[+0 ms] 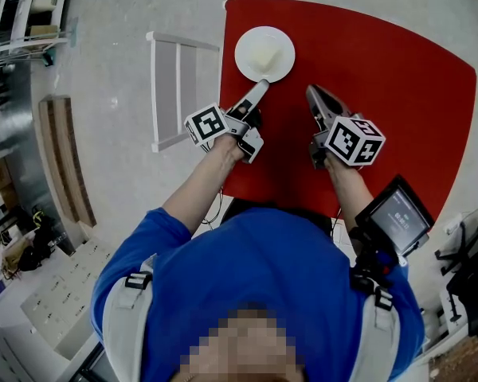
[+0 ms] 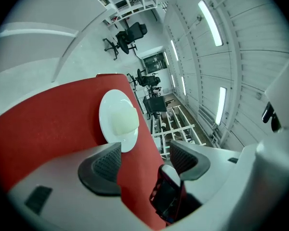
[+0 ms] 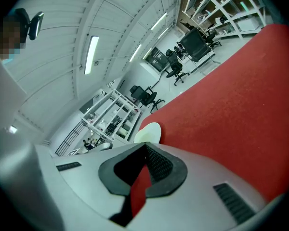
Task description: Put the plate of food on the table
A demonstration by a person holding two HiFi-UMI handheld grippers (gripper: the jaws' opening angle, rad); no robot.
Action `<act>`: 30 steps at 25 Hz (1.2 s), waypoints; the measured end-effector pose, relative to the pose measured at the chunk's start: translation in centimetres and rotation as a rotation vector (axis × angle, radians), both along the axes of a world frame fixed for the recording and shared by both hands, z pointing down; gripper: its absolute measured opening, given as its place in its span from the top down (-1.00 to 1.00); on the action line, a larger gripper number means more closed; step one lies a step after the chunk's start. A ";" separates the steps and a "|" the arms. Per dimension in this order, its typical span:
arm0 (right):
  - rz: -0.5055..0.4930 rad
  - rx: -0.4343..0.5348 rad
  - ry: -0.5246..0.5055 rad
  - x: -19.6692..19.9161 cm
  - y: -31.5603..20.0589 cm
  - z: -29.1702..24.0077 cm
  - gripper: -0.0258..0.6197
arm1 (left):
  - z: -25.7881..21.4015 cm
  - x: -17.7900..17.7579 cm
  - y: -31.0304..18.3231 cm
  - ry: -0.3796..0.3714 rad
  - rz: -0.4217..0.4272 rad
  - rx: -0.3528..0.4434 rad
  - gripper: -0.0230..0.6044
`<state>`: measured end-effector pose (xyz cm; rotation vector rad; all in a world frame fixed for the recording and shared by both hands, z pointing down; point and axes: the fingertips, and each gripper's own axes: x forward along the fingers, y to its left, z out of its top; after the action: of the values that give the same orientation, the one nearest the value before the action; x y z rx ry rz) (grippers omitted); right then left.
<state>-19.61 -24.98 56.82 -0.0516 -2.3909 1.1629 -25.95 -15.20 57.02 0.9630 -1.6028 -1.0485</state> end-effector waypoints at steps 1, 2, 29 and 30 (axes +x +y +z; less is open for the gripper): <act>0.003 0.004 -0.003 0.7 0.0 -0.5 0.92 | -0.7 0.6 -0.1 -0.015 0.000 0.017 -0.11; 0.005 0.007 -0.005 1.3 -0.1 -0.9 0.92 | -1.4 1.2 -0.1 -0.030 0.001 0.028 -0.11; 0.004 0.123 -0.095 5.7 8.4 -7.2 0.92 | -7.2 6.4 8.8 -0.131 -0.002 0.199 0.90; 0.007 0.128 -0.099 6.0 8.5 -7.3 0.92 | -7.1 6.6 9.0 -0.146 0.006 0.194 0.90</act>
<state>-13.62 -16.49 49.53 -0.0609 -2.5491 1.0298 -19.33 -6.25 49.95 1.1970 -1.6359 -1.1683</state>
